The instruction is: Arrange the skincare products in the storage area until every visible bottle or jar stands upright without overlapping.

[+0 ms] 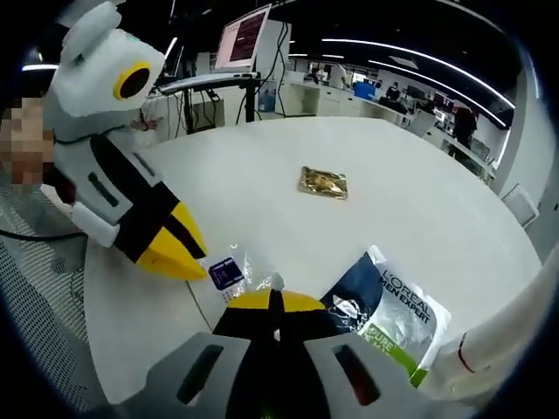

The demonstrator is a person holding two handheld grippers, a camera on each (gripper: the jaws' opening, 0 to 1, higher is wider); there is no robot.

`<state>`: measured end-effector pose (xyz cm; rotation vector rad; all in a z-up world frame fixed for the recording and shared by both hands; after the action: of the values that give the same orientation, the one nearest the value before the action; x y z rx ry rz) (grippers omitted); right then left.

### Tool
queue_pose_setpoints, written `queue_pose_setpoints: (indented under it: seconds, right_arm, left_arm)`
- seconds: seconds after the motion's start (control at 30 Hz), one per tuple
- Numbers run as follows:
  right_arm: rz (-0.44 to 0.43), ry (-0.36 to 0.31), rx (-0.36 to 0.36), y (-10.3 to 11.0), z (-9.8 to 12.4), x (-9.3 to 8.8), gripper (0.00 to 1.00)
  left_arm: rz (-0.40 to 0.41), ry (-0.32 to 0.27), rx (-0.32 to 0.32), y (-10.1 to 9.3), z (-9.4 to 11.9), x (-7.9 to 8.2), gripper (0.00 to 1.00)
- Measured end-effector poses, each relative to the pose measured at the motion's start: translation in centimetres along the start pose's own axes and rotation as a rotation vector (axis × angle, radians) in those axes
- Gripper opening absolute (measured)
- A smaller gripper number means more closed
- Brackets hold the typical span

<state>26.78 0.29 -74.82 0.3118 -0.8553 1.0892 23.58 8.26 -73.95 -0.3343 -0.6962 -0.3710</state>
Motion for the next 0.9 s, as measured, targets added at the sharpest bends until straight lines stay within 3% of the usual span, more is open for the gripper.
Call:
queue_pose_setpoints:
  seconds: [0.2,0.43,0.67,0.9]
  right_arm:
    - [-0.001,-0.003,0.0,0.0,-0.1,0.0,0.01]
    - [0.001,-0.003,0.005,0.0,0.0,0.0,0.01]
    - [-0.001,-0.006,0.002,0.0,-0.1,0.0,0.01]
    - [0.008,-0.001,-0.001,0.0,0.0,0.1,0.01]
  left_arm:
    - [-0.198,-0.024,-0.027,-0.8,-0.6,1.2,0.18]
    - [-0.292,0.0,-0.025,-1.1,-2.0,1.1,0.22]
    - [-0.355,-0.007,-0.036,-1.8,-1.5,1.5,0.23]
    - [-0.331,-0.005,-0.06,-1.6,-1.7,1.5,0.23]
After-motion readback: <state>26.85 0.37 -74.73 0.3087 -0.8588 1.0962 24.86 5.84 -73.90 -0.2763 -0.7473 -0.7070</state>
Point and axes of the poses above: the point that each gripper's makers call its tool centre point, and the gripper's own axes: z roughly backward along the fingers, y roughly to its left, x roughly out of its top, the point moved 3 cm from there along z, roughly backward along the fingers, and after that the axes turned 5 degrees about z, right-handed, at the moved point
